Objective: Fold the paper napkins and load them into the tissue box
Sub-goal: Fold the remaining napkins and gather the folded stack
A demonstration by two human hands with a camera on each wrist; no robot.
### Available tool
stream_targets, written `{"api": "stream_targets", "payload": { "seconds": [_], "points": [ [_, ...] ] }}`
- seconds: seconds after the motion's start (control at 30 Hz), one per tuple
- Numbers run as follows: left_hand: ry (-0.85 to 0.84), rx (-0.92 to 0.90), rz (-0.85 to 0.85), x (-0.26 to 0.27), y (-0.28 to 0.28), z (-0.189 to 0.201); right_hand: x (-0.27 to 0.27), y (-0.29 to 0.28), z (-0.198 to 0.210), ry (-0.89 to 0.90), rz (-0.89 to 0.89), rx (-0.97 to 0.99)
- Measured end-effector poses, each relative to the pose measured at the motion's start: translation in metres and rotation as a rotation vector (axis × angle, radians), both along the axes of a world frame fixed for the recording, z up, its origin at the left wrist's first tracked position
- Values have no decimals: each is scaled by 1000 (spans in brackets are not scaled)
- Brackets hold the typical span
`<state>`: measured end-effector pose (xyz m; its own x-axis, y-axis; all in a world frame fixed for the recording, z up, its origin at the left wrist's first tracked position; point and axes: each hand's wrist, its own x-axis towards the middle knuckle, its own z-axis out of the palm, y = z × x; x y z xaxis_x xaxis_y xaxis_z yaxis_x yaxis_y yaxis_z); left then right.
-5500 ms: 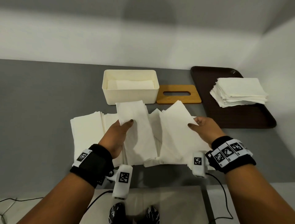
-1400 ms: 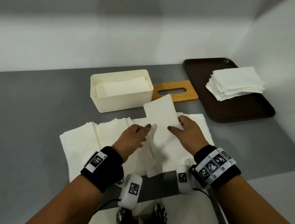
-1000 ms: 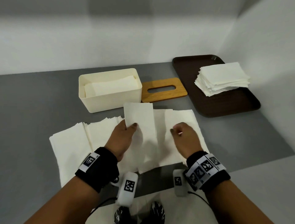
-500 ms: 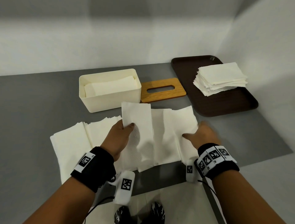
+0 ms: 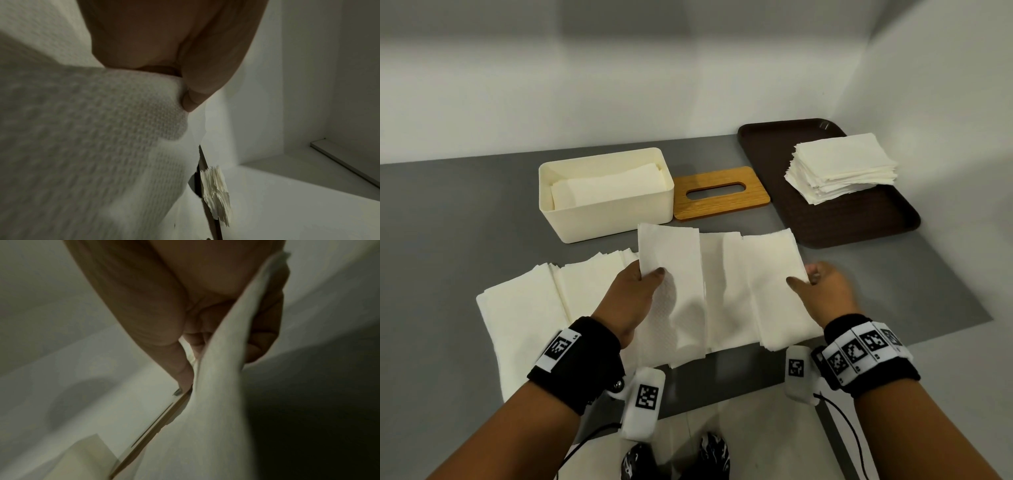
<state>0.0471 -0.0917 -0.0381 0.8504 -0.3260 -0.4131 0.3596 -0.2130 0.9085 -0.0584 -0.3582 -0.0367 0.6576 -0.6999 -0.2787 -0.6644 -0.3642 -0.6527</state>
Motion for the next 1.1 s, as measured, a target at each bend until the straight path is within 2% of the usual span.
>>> {"api": "stream_targets", "payload": {
  "seconds": [0.07,0.17,0.23,0.37,0.5,0.57,0.63,0.7,0.83,0.97,1.1],
  "points": [
    [2,4,-1,0,-1,0,-2,-3,-4,36,7,78],
    [14,9,-1,-1,-3,0,-5,-10,-8,65,9,64],
    [22,11,-1,-1,-3,0,-7,-14,-4,23,7,51],
    [42,-13,-5,-2,-6,3,-16,-17,15,-217,34,125],
    [142,-110,0,-6,-14,8,-15,-4,32,-459,97,327],
    [210,-164,0,-10,-19,11,-10,14,35,-514,133,477],
    [262,-233,12,-12,-24,14,-6,34,32,-500,169,591],
    [266,-306,13,-14,-29,14,-1,52,22,-439,211,622],
    [237,-398,56,-15,-32,14,7,72,7,-287,246,490],
    [208,-344,68,-17,-30,17,14,81,8,-249,309,444],
    [96,-312,26,-22,-30,17,18,88,15,-233,419,409]
  ]
}}
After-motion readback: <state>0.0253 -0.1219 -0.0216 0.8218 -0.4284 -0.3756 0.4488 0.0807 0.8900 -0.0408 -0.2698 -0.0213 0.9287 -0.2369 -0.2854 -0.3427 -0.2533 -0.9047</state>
